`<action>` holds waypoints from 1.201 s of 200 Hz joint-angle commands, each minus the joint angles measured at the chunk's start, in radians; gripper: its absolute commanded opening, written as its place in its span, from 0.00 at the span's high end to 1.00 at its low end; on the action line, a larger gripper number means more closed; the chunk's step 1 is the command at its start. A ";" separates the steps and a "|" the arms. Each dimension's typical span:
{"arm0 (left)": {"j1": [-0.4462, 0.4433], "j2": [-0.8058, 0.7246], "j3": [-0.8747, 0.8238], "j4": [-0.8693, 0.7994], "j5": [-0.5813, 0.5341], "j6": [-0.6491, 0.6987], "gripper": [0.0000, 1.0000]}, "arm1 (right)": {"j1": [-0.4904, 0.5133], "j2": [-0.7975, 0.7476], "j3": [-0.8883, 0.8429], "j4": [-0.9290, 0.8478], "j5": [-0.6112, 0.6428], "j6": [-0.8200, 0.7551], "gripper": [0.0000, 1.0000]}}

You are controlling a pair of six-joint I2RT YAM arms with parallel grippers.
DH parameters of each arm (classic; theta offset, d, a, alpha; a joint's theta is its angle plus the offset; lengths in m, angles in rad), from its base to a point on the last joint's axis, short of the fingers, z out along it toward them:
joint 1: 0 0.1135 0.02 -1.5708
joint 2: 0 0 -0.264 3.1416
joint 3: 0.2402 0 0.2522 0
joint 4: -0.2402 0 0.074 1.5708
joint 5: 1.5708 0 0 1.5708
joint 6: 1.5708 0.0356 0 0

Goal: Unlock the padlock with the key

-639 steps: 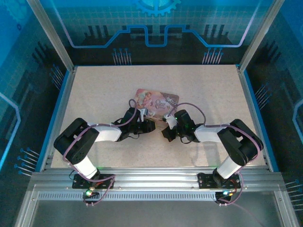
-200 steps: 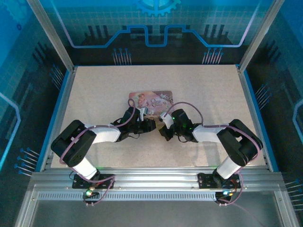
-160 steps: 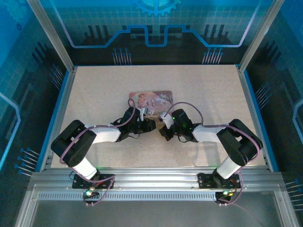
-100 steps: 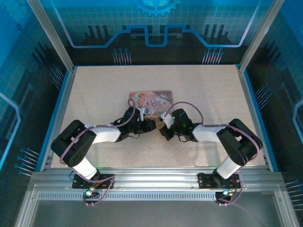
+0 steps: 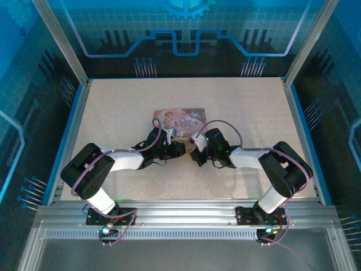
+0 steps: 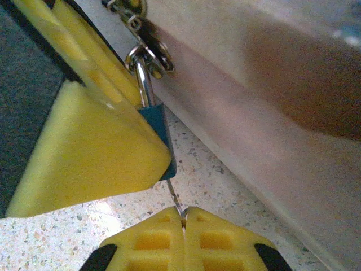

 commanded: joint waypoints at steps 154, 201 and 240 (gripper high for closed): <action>-0.006 -0.018 0.003 0.032 0.052 -0.009 0.76 | -0.017 -0.014 0.029 0.137 -0.050 -0.062 1.00; -0.007 -0.016 0.004 0.038 0.060 -0.015 0.76 | -0.018 -0.022 0.024 0.210 -0.072 -0.043 1.00; -0.008 -0.016 0.003 0.038 0.063 -0.015 0.76 | -0.030 -0.030 0.043 0.240 -0.087 -0.035 1.00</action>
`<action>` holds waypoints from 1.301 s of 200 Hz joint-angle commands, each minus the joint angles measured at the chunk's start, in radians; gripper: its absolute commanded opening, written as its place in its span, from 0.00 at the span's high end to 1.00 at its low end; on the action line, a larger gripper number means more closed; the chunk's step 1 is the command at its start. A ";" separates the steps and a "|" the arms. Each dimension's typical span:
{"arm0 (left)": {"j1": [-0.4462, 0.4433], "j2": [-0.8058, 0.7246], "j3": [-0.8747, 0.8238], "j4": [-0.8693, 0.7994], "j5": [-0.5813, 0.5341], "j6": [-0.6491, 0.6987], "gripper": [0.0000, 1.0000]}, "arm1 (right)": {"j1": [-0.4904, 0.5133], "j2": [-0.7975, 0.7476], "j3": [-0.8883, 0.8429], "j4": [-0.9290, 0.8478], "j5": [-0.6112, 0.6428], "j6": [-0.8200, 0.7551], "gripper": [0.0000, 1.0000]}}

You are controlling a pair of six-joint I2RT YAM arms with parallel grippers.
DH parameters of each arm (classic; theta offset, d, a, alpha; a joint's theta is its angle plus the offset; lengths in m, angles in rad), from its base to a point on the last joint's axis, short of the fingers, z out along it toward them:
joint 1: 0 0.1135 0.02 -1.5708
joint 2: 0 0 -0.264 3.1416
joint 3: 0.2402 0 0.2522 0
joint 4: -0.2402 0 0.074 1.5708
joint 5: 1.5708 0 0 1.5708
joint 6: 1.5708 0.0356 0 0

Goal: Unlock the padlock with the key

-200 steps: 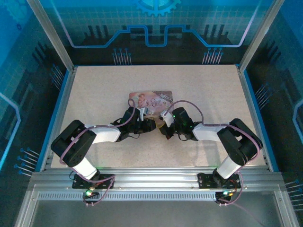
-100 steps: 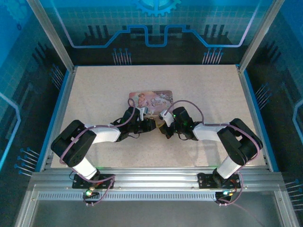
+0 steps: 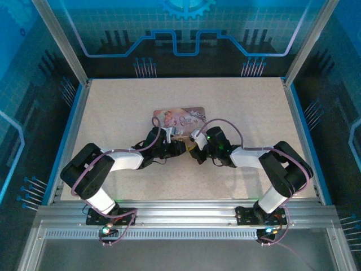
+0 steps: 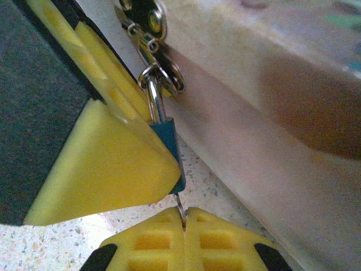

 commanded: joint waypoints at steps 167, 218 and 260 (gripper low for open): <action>-0.011 0.027 0.004 0.040 0.082 -0.023 0.74 | -0.032 -0.011 0.036 0.232 -0.088 0.046 1.00; -0.011 0.067 0.005 0.059 0.078 -0.028 0.72 | -0.017 0.021 -0.013 0.260 -0.071 0.064 1.00; -0.012 0.091 0.000 0.072 0.070 -0.031 0.66 | -0.011 0.063 -0.021 0.271 -0.066 0.078 1.00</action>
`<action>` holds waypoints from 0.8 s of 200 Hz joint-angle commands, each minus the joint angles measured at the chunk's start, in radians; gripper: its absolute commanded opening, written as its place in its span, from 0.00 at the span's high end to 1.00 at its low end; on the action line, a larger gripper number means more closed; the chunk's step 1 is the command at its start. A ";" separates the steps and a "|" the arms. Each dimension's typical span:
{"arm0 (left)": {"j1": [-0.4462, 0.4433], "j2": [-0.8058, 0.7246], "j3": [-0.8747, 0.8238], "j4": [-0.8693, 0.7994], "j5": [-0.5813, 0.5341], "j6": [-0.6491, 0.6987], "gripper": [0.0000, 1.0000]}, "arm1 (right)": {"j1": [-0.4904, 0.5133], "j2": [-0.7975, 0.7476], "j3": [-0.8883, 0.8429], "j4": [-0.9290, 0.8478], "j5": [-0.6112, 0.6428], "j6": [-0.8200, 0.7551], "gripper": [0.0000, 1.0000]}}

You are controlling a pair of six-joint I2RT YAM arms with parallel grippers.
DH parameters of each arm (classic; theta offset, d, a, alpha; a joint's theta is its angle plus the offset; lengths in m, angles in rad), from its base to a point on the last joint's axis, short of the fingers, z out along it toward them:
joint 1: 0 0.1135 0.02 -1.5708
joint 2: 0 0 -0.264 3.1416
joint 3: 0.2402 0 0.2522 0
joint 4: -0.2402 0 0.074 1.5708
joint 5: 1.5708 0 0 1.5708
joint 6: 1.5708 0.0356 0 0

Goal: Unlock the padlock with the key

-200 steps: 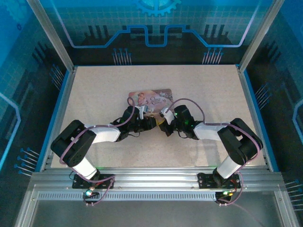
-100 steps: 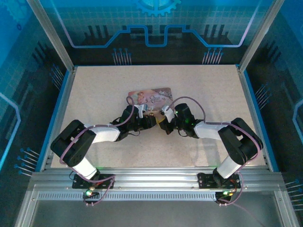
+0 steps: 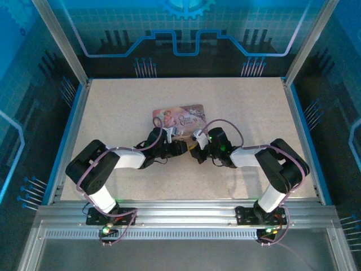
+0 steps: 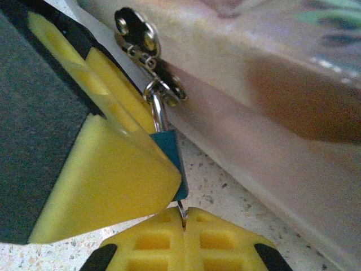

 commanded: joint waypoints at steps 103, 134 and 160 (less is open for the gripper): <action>-0.002 -0.111 -0.053 -0.055 0.010 -0.008 0.42 | 0.024 0.064 -0.011 0.126 -0.015 0.034 1.00; 0.026 -0.202 -0.105 -0.075 -0.013 -0.024 0.37 | 0.032 0.048 0.000 0.090 -0.036 0.055 1.00; 0.043 -0.268 -0.179 -0.031 -0.036 -0.080 0.36 | 0.038 0.027 0.018 0.038 -0.063 0.098 1.00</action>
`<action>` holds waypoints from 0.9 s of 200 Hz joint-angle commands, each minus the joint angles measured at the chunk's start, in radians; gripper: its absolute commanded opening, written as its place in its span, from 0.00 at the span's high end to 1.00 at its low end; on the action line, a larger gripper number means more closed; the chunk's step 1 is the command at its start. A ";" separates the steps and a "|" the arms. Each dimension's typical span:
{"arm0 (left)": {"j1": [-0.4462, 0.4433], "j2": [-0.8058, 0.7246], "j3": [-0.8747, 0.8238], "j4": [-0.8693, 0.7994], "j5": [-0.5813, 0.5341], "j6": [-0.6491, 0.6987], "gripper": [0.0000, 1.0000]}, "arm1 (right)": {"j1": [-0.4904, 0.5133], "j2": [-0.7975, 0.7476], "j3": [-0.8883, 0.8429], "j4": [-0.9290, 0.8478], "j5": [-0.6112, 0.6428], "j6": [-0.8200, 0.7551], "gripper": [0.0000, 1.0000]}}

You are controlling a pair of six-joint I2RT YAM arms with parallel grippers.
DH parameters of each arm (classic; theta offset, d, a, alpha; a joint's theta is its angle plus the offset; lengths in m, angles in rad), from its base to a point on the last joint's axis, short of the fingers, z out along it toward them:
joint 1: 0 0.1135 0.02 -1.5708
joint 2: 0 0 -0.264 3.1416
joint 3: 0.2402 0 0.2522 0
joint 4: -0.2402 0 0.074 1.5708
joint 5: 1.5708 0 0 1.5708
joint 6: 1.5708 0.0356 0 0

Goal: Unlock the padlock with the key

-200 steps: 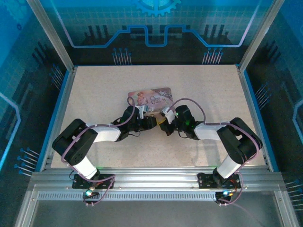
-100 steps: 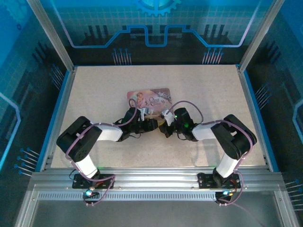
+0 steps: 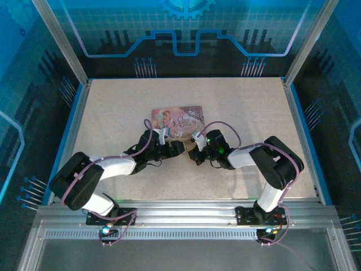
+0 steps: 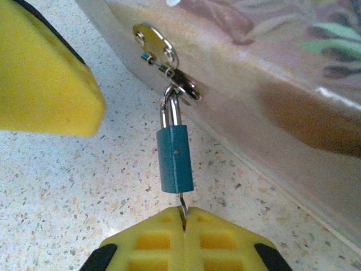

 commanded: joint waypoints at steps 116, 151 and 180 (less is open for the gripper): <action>0.017 -0.079 -0.195 0.206 -0.082 -0.233 0.41 | 0.065 -0.058 0.056 -0.094 -0.134 0.313 1.00; 0.016 -0.041 -0.200 0.243 -0.084 -0.256 0.43 | 0.078 -0.084 0.052 -0.109 -0.123 0.357 1.00; 0.009 -0.027 -0.199 0.246 -0.088 -0.262 0.44 | 0.085 -0.093 0.055 -0.118 -0.117 0.388 1.00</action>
